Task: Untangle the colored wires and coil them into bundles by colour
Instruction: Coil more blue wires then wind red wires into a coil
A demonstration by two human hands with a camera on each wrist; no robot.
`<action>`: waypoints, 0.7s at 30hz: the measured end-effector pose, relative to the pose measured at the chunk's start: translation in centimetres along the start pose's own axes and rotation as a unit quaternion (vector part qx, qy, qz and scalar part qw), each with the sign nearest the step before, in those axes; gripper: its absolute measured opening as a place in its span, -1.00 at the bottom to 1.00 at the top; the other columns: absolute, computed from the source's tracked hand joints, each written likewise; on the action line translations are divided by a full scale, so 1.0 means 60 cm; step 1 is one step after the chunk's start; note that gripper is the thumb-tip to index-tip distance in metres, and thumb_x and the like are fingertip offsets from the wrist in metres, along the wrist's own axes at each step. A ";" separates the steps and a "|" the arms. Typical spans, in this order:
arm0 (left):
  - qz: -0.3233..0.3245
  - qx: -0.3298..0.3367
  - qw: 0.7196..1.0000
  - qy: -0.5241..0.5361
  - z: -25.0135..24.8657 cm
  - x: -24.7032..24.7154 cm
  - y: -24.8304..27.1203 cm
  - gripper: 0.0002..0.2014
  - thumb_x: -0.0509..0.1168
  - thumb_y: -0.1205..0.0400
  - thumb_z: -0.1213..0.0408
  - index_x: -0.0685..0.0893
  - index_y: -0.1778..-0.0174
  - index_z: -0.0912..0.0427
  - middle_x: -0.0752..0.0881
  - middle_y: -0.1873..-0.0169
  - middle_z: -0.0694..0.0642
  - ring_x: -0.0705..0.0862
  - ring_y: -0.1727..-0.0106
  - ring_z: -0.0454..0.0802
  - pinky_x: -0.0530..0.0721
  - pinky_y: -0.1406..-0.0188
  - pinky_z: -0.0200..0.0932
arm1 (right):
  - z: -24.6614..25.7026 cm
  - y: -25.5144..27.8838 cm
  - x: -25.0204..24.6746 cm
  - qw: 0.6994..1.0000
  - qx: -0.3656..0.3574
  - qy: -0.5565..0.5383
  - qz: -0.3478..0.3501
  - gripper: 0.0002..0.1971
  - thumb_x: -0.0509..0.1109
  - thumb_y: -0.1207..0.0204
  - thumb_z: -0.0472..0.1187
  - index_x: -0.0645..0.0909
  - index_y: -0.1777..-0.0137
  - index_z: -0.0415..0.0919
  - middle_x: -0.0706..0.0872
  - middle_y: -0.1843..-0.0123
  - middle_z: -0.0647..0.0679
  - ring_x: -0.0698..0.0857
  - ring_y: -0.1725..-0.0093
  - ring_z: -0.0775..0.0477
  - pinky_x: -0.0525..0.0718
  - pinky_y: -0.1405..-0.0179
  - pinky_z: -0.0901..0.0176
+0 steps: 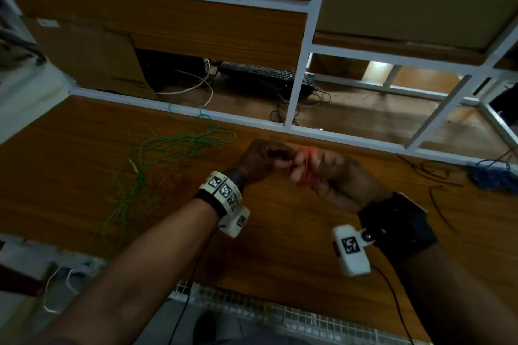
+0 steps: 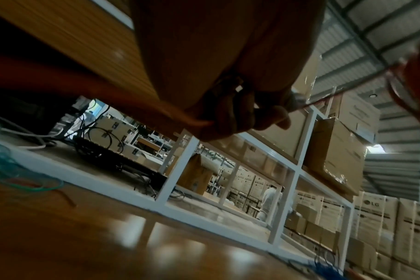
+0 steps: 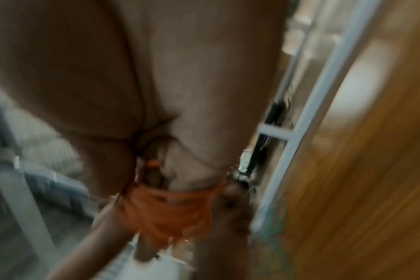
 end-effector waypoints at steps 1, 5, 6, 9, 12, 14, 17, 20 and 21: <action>-0.003 0.002 1.000 -0.003 0.004 0.010 0.004 -0.77 0.36 -0.64 0.39 0.76 0.01 -0.09 0.80 0.13 -0.11 0.78 0.07 0.05 0.80 0.07 -0.01 | 0.015 -0.008 -0.002 0.996 -0.049 -0.070 -0.020 -0.73 0.36 -0.71 -0.20 0.59 -0.29 -0.37 0.78 -0.21 -0.32 0.78 -0.26 -0.18 0.77 -0.30 0.06; -0.017 -0.048 0.998 0.048 0.029 0.050 0.020 -0.78 0.38 -0.66 0.27 0.81 0.04 -0.22 0.80 0.28 -0.09 0.67 0.29 -0.09 0.66 0.29 -0.05 | 0.055 -0.022 -0.054 0.940 -0.204 -0.023 -0.274 -0.70 0.14 -0.82 -0.16 0.58 -0.38 -0.28 0.77 -0.36 -0.21 0.71 -0.42 -0.09 0.74 -0.32 0.12; -0.008 -0.055 0.998 0.038 0.037 0.057 0.025 -0.78 0.38 -0.66 0.20 0.81 0.08 -0.29 0.78 0.29 0.06 0.65 0.30 -0.04 0.63 0.29 -0.02 | 0.063 -0.018 -0.073 0.905 -0.212 0.109 -0.353 -0.68 0.13 -0.85 -0.11 0.62 -0.36 -0.25 0.80 -0.32 -0.15 0.72 -0.39 -0.03 0.73 -0.30 0.10; 0.014 -0.081 0.997 0.007 0.058 0.054 0.039 -0.90 0.38 -0.63 0.01 0.81 0.11 -0.22 0.77 0.22 0.26 0.66 0.26 0.00 0.64 0.24 -0.07 | 0.068 -0.003 -0.106 0.725 -0.158 0.511 -0.433 -0.71 0.20 -0.84 -0.09 0.71 -0.17 -0.24 0.77 -0.09 -0.03 0.70 -0.10 0.25 0.69 -0.22 0.18; -0.012 -0.080 0.996 -0.040 0.062 0.021 0.036 -0.83 0.42 -0.62 0.07 0.83 0.09 0.07 0.80 0.18 0.13 0.74 0.17 0.00 0.73 0.15 -0.04 | 0.016 -0.003 -0.124 0.690 0.035 0.657 -0.301 -0.84 0.24 -0.78 -0.29 0.65 -0.11 -0.10 0.70 -0.07 0.03 0.67 0.00 0.22 0.73 -0.09 0.16; -0.010 -0.082 0.994 -0.076 0.053 -0.006 0.029 -0.94 0.45 -0.60 0.10 0.82 0.12 -0.05 0.80 0.19 -0.12 0.76 0.14 -0.17 0.76 0.18 -0.17 | -0.028 0.002 -0.122 0.715 0.163 0.646 -0.213 -0.80 0.20 -0.82 -0.07 0.65 -0.07 -0.02 0.75 -0.05 0.01 0.72 -0.02 0.06 0.75 -0.22 -0.13; 0.025 -0.059 0.989 -0.134 0.031 -0.024 0.022 -0.95 0.47 -0.59 0.15 0.80 0.07 -0.10 0.75 0.24 -0.28 0.70 0.25 -0.37 0.60 0.31 -0.43 | -0.060 0.011 -0.090 0.749 0.273 0.590 -0.130 -0.44 0.05 -0.68 0.38 0.78 -0.01 0.04 0.80 -0.09 -0.01 0.75 -0.12 -0.16 0.69 -0.28 -0.21; 0.032 -0.040 0.995 -0.088 0.014 -0.032 0.012 -0.94 0.51 -0.54 0.24 0.82 0.14 -0.03 0.80 0.24 -0.16 0.74 0.21 -0.30 0.70 0.26 -0.33 | -0.068 0.019 -0.068 0.802 0.255 0.537 -0.055 -0.53 0.23 -0.62 0.39 0.82 -0.02 0.10 0.79 -0.14 -0.13 0.70 -0.22 -0.38 0.63 -0.37 -0.44; 0.031 -0.038 0.997 -0.062 0.011 -0.034 0.010 -0.94 0.51 -0.53 0.28 0.83 0.15 0.01 0.82 0.22 -0.10 0.77 0.16 -0.21 0.77 0.19 -0.21 | -0.067 0.022 -0.062 0.827 0.245 0.505 -0.040 -0.57 0.28 -0.64 0.34 0.82 -0.06 0.07 0.81 -0.19 -0.09 0.71 -0.29 -0.28 0.58 -0.44 -0.46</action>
Point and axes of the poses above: each hand's wrist, its own y-axis away from the middle knuckle, its own x-axis out of the palm, z = x × y, the point moved 4 cm from there along -y, towards the middle knuckle
